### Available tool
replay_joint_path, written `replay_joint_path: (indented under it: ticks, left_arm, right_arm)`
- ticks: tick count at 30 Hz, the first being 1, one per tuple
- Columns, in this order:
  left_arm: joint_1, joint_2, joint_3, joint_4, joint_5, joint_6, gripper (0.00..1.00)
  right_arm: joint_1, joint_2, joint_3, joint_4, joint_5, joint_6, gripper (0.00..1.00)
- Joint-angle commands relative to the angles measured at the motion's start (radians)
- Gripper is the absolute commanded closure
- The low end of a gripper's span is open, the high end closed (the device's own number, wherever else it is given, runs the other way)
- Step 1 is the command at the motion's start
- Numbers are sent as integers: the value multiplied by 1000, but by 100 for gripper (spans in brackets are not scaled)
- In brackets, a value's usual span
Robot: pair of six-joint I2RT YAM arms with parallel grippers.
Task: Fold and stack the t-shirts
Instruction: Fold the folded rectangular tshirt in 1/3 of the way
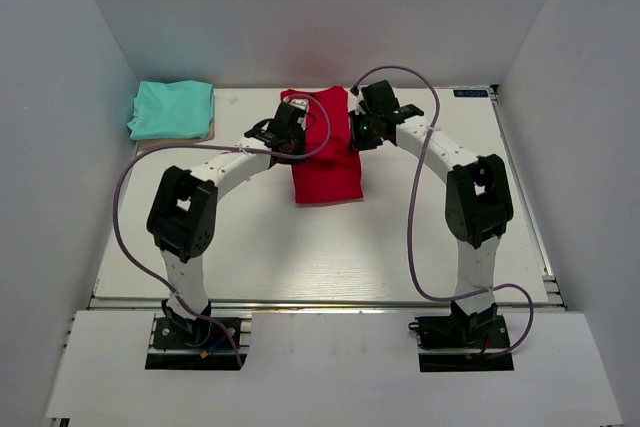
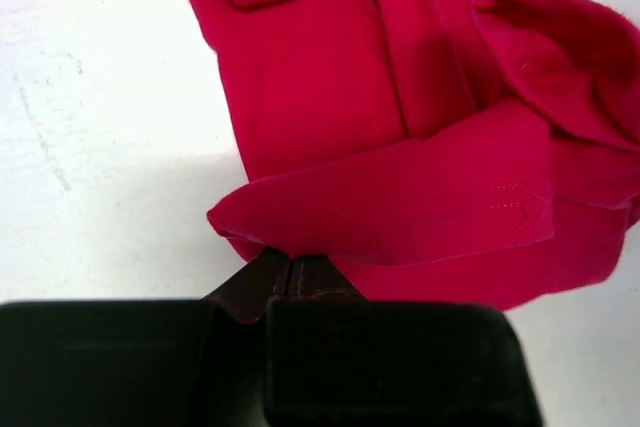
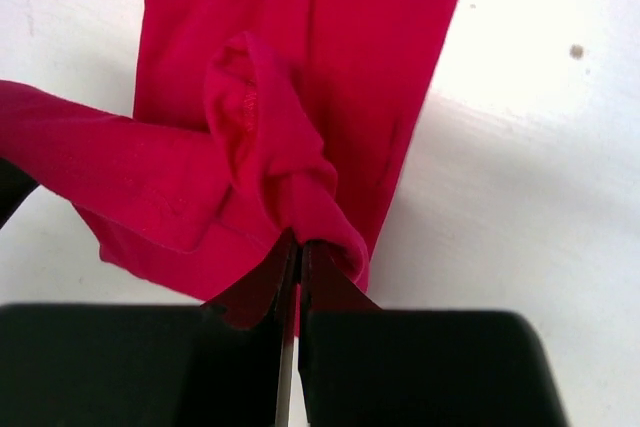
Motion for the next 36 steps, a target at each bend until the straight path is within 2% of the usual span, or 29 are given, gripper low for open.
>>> replay_joint_path:
  ticks: [1,9,11,12,14,15,16,18,20,24,25,26,31,33,36]
  left_arm:
    - [30,22,66,22,44,22,100]
    - [66,124,146,31,119,61,100]
    - [77,137,160,31,119,61,100]
    - [89,138,172,22,119,61,94]
    - [102,165,186,22,119,61,67]
    - [114,165,186,31,151,61,34]
    - [114,177,195,45,151,61,20]
    - [138,194,223,60,179,72,1]
    - [149,217,264,70,202,72,0]
    - [169,231,320,47,216,72,0]
    - [169,231,329,35,216,72,0]
    - [169,231,329,21,225,72,0]
    - [159,174,254,-25,298,92,0]
    - [145,129,209,-38,321,92,0]
    - [145,58,65,29,468,69,0]
  right_arm:
    - [-21,46,71,-3,-61,-34,100]
    - [-62,167,197,7,-156,-37,99]
    - [-75,207,211,13,-178,-25,95]
    - [-75,218,233,21,-185,-14,85]
    - [-87,256,257,38,-237,4,75]
    - [-93,264,272,44,-253,17,60]
    - [-96,279,275,79,-267,23,56]
    - [-113,297,292,104,-316,47,44]
    - [-130,302,297,179,-359,75,28]
    - [-156,288,303,250,-420,96,22]
    - [-158,285,300,250,-425,95,13]
    - [-162,270,295,247,-423,86,11]
    - [-162,157,170,225,-420,26,11]
    - [-158,117,54,242,-419,18,11]
    - [-150,26,-38,259,-460,-15,11]
